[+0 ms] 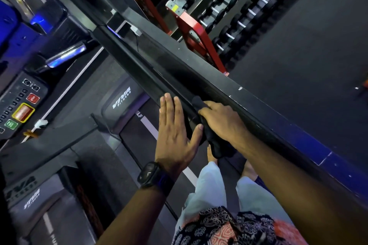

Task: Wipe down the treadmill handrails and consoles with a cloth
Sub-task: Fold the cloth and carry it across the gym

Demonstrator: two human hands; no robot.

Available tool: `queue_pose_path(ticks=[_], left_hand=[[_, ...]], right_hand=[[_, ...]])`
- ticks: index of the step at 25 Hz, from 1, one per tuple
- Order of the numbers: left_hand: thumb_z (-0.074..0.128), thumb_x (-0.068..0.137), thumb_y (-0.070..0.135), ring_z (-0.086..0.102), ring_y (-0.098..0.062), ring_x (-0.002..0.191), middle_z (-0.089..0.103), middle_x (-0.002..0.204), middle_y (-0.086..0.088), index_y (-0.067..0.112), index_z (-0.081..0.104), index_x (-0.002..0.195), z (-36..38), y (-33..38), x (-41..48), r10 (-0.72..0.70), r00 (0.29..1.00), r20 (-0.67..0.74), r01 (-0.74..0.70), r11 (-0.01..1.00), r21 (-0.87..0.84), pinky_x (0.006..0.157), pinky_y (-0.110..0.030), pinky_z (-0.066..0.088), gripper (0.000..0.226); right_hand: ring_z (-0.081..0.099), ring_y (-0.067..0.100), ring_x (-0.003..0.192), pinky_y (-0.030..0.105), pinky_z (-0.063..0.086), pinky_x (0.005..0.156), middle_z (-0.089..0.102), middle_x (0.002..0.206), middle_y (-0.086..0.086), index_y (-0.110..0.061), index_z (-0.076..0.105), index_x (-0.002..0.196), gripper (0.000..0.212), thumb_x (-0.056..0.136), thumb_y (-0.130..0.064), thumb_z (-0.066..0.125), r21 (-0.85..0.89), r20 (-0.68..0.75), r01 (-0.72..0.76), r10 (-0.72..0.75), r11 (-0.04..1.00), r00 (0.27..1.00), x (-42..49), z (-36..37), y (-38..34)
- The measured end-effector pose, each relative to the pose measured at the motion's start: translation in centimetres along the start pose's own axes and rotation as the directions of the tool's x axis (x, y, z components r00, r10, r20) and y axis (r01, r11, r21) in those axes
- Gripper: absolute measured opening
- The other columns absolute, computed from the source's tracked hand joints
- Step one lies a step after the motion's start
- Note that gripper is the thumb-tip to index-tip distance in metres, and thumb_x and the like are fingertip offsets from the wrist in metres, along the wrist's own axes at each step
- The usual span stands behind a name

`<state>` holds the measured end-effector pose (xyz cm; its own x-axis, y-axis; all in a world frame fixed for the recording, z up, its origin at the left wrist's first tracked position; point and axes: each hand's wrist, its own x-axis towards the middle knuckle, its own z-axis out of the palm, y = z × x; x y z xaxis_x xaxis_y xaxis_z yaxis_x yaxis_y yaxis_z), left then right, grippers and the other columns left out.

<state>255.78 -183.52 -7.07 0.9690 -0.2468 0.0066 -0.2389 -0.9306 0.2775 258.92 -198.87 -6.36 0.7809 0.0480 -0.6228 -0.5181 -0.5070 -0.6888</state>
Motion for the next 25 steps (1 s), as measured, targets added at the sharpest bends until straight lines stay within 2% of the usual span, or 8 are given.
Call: queue_pose_path(ticks=[4, 7, 9, 12, 16, 18, 22, 25], left_hand=[[0.023, 0.098, 0.058, 0.000, -0.021, 0.153, 0.011, 0.164, -0.011, 0.007, 0.027, 0.153, -0.7, 1.0, -1.1, -0.019, 1.000, -0.002, 0.018, 0.976, -0.218, 0.125, -0.036, 0.004, 0.075], [0.032, 0.092, 0.060, 0.027, -0.015, 0.146, 0.040, 0.154, -0.004, 0.014, 0.040, 0.149, -2.6, 2.2, -1.0, -0.088, 0.996, 0.018, 0.086, 0.884, -0.460, 0.120, -0.034, 0.022, 0.074], [0.043, 0.086, 0.060, 0.047, -0.012, 0.126, 0.055, 0.133, 0.003, 0.017, 0.046, 0.145, -4.5, 3.1, -0.3, -0.030, 0.999, -0.011, 0.021, 0.860, -0.510, 0.106, -0.028, 0.036, 0.073], [0.058, 0.078, 0.053, 0.058, 0.006, 0.107, 0.063, 0.114, 0.021, 0.034, 0.051, 0.134, -6.8, 3.4, 0.7, 0.042, 0.999, -0.027, -0.049, 0.720, -0.693, 0.091, -0.014, 0.044, 0.059], [0.068, 0.076, 0.030, 0.066, -0.007, 0.104, 0.071, 0.113, 0.005, 0.016, 0.058, 0.132, -8.9, 1.8, 1.1, 0.083, 0.995, -0.053, -0.091, 0.568, -0.818, 0.093, -0.031, 0.053, 0.059], [0.066, 0.076, 0.013, 0.067, -0.014, 0.103, 0.072, 0.112, -0.003, 0.011, 0.061, 0.127, -9.8, 1.3, 1.0, 0.099, 0.993, -0.058, -0.097, 0.450, -0.888, 0.092, -0.035, 0.054, 0.051], [0.062, 0.074, 0.004, 0.067, -0.022, 0.101, 0.073, 0.110, -0.010, 0.009, 0.065, 0.120, -11.0, 1.0, 0.5, 0.145, 0.989, -0.017, -0.052, 0.245, -0.968, 0.089, -0.039, 0.055, 0.047], [0.059, 0.074, 0.004, 0.067, -0.016, 0.096, 0.073, 0.106, -0.007, 0.012, 0.067, 0.114, -12.0, 2.1, -0.5, 0.224, 0.975, -0.003, -0.044, 0.179, -0.983, 0.085, -0.034, 0.055, 0.041]], right_hand=[[0.058, 0.031, 0.108, 0.037, 0.042, 0.086, 0.067, 0.121, 0.004, -0.034, 0.059, 0.133, 0.041, 0.094, -0.041, 0.047, -0.001, -0.174, 0.108, -0.106, 0.994, 0.979, -3.7, 0.5, -0.7], [0.058, 0.018, 0.122, 0.037, 0.043, 0.104, 0.066, 0.130, -0.006, -0.031, 0.063, 0.132, 0.046, 0.097, -0.051, 0.041, 0.219, -0.351, 0.236, -0.149, 0.947, 0.924, -5.5, 1.5, -0.6], [0.057, 0.008, 0.123, 0.024, 0.040, 0.103, 0.066, 0.131, -0.007, -0.028, 0.067, 0.128, 0.041, 0.104, -0.046, 0.038, 0.402, -0.448, 0.319, -0.120, 0.858, 0.886, -6.1, 2.0, -1.0], [0.054, -0.008, 0.119, 0.005, 0.038, 0.096, 0.063, 0.134, -0.010, -0.024, 0.061, 0.136, 0.036, 0.108, -0.030, 0.040, 0.444, -0.616, 0.477, -0.128, 0.758, 0.777, -7.1, 3.1, -2.1], [0.054, -0.008, 0.119, 0.017, 0.043, 0.102, 0.060, 0.131, -0.013, -0.025, 0.056, 0.135, 0.036, 0.100, -0.032, 0.058, 0.502, -0.737, 0.590, -0.044, 0.633, 0.674, -8.3, 5.1, -3.2], [0.058, -0.007, 0.113, 0.019, 0.047, 0.099, 0.063, 0.123, -0.015, -0.030, 0.059, 0.122, 0.032, 0.093, -0.041, 0.066, 0.600, -0.716, 0.588, 0.036, 0.543, 0.697, -9.2, 5.6, -4.0], [0.072, 0.020, 0.101, 0.042, 0.057, 0.094, 0.076, 0.107, 0.004, -0.012, 0.068, 0.117, 0.046, 0.088, -0.047, 0.071, 0.790, -0.579, 0.527, 0.098, 0.313, 0.809, -11.9, 6.6, -5.2], [0.074, 0.018, 0.097, 0.037, 0.059, 0.085, 0.077, 0.102, 0.004, -0.009, 0.068, 0.113, 0.039, 0.090, -0.041, 0.070, 0.752, -0.649, 0.591, 0.170, 0.293, 0.741, -14.0, 7.0, -5.3]])
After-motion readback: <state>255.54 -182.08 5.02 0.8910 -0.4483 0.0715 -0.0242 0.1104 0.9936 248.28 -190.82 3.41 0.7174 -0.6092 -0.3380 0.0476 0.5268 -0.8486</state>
